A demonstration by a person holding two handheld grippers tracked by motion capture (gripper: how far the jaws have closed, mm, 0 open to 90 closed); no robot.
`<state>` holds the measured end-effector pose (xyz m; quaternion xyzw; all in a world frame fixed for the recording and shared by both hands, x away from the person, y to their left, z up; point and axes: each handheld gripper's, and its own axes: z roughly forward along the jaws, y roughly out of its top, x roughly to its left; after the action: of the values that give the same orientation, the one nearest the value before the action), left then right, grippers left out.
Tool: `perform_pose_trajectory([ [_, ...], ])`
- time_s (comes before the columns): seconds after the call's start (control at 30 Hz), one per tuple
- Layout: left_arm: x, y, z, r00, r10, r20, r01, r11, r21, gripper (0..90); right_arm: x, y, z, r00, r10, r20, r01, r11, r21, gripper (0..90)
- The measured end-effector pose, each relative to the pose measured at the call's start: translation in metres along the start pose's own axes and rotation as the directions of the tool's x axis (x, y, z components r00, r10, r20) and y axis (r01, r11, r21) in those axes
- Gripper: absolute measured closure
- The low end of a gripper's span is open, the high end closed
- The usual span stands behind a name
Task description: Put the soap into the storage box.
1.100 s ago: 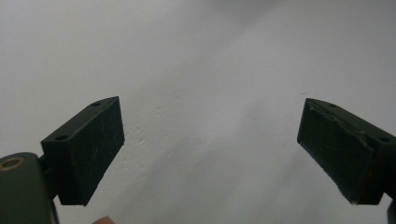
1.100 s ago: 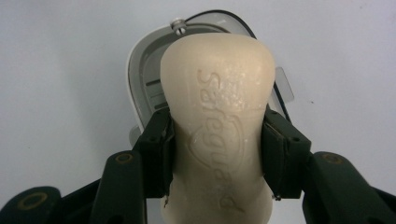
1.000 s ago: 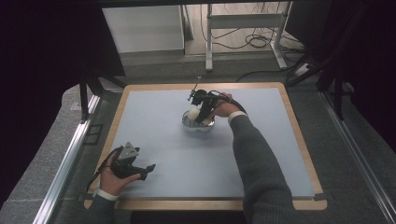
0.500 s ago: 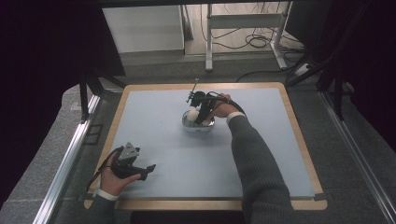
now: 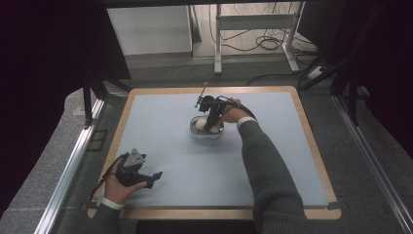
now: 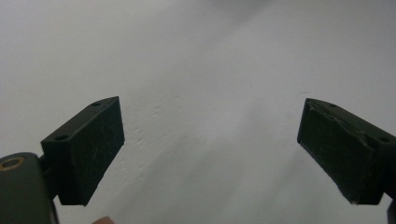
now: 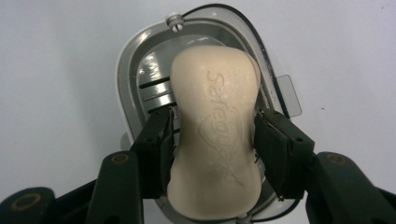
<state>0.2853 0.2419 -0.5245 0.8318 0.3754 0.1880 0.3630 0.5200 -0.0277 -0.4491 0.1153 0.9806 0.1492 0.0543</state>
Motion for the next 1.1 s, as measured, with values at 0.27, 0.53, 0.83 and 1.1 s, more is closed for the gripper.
perform_pose_trajectory([
  [0.27,0.001,0.000,-0.001,1.0000,0.000,-0.005,0.000,1.0000,-0.005,7.9,0.001,-0.006,-0.014,0.9994,0.027,0.023,-0.026,0.9989,-0.040,45.1],
  [0.53,-0.001,0.001,0.000,1.0000,0.003,-0.002,-0.003,1.0000,0.000,7.8,0.004,-0.015,-0.026,0.9975,0.066,0.023,-0.064,0.9928,-0.101,40.9],
  [0.83,-0.001,0.001,0.001,1.0000,0.002,-0.004,-0.002,1.0000,0.001,7.9,0.009,-0.033,-0.043,0.9934,0.099,0.057,-0.088,0.9814,-0.170,37.7],
  [1.1,-0.002,0.001,0.001,1.0000,0.007,-0.004,-0.007,1.0000,0.001,7.9,0.022,-0.063,-0.056,0.9790,0.182,0.092,-0.153,0.9539,-0.258,34.5],
])
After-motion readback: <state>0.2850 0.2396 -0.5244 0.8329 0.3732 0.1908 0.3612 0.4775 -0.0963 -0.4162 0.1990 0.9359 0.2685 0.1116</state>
